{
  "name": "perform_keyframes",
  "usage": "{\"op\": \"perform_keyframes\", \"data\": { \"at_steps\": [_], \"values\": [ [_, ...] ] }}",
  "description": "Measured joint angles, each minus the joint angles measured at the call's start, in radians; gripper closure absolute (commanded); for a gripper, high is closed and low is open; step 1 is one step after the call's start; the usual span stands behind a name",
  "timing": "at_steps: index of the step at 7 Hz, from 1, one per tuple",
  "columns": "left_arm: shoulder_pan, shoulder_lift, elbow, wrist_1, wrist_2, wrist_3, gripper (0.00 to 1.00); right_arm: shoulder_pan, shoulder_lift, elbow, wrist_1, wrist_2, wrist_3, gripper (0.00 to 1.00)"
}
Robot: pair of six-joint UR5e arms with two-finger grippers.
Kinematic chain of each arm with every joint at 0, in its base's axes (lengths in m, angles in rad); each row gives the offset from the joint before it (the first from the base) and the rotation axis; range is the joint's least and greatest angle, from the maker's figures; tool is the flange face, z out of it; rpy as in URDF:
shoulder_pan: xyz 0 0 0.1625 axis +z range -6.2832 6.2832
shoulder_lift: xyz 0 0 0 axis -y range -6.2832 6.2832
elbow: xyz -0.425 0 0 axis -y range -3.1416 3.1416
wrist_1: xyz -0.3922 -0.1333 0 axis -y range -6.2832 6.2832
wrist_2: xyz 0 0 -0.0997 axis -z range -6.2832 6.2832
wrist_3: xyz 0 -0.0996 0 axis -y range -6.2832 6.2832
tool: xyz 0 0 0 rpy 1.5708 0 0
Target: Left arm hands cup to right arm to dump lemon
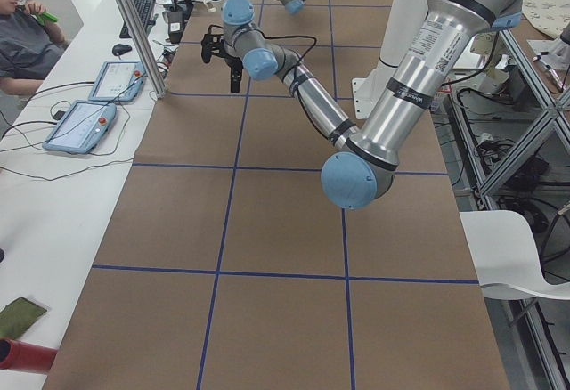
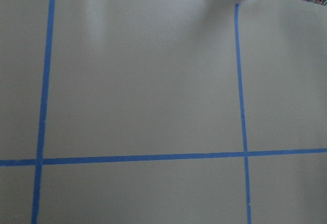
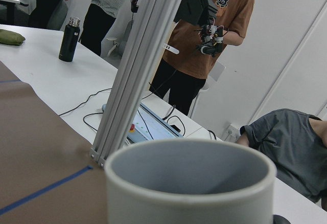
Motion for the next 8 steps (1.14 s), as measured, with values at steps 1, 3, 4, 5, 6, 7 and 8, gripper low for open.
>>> {"op": "perform_keyframes", "data": {
  "at_steps": [1, 3, 4, 5, 6, 7, 8],
  "values": [
    [0.011, -0.053, 0.041, 0.0, -0.001, -0.01, 0.0, -0.062, 0.023, 0.04, -0.065, -0.066, -0.011, 1.0],
    [0.026, -0.098, 0.079, 0.001, -0.001, -0.052, 0.0, -0.154, 0.08, 0.076, -0.157, -0.155, -0.027, 1.0],
    [0.032, -0.121, 0.087, 0.0, -0.001, -0.098, 0.0, -0.189, 0.11, 0.079, -0.192, -0.197, -0.034, 1.0],
    [0.041, -0.149, 0.096, -0.001, -0.002, -0.143, 0.0, -0.221, 0.126, 0.08, -0.204, -0.236, -0.035, 1.0],
    [0.055, -0.176, 0.106, -0.002, -0.002, -0.184, 0.0, -0.247, 0.133, 0.082, -0.205, -0.268, -0.031, 1.0],
    [0.067, -0.198, 0.113, -0.003, -0.001, -0.226, 0.0, -0.272, 0.139, 0.082, -0.201, -0.302, -0.026, 1.0],
    [0.077, -0.216, 0.117, -0.004, 0.0, -0.286, 0.0, -0.298, 0.148, 0.083, -0.198, -0.343, -0.023, 1.0]
  ]
}}
